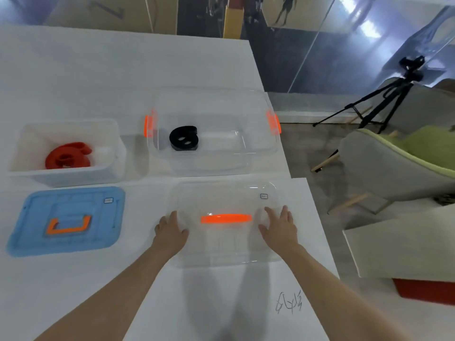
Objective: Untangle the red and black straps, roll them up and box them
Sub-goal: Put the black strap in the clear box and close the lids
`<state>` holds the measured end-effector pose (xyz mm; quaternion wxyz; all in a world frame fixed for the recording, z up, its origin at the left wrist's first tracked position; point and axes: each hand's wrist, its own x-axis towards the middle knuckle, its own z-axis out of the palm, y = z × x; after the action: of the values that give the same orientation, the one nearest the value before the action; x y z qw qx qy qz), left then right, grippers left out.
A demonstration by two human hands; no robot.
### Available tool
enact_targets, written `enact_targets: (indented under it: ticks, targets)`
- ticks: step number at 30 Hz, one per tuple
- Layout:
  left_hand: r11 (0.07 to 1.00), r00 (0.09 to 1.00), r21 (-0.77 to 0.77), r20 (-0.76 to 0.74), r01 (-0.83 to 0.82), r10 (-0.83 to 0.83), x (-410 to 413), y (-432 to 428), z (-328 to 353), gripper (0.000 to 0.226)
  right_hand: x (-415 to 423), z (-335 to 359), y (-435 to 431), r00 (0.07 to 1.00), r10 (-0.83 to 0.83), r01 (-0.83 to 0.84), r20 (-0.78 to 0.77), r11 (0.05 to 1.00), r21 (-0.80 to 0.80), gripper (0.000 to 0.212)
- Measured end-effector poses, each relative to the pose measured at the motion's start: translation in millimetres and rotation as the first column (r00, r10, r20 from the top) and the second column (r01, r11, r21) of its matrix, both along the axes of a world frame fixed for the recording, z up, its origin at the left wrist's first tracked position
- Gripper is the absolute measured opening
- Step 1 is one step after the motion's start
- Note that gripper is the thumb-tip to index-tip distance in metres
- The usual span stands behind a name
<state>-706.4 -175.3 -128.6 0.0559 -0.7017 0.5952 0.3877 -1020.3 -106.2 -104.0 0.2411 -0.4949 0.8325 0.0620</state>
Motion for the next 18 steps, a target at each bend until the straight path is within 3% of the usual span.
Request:
enact_targets:
  ticks: [4,10,13,18]
  targets:
    - [0.996,0.996,-0.003,-0.015,-0.085,0.085,-10,9,-5,0.088,-14,-20,-2,0.978,-0.124,0.120,0.168,0.992,0.035,0.072]
    - [0.939,0.934,0.027,-0.090,-0.344,0.345,-19,27,9,0.093,-16,-28,13,0.953,-0.158,0.176,0.258,0.983,-0.049,0.086]
    - [0.933,0.923,-0.001,-0.142,-0.361,0.357,-12,47,25,0.093,-8,-5,33,0.948,-0.167,0.193,0.270,0.979,-0.071,0.063]
    - [0.956,0.950,-0.079,-0.160,-0.283,0.268,3,79,61,0.093,12,30,72,0.951,-0.168,0.213,0.260,0.965,-0.155,0.058]
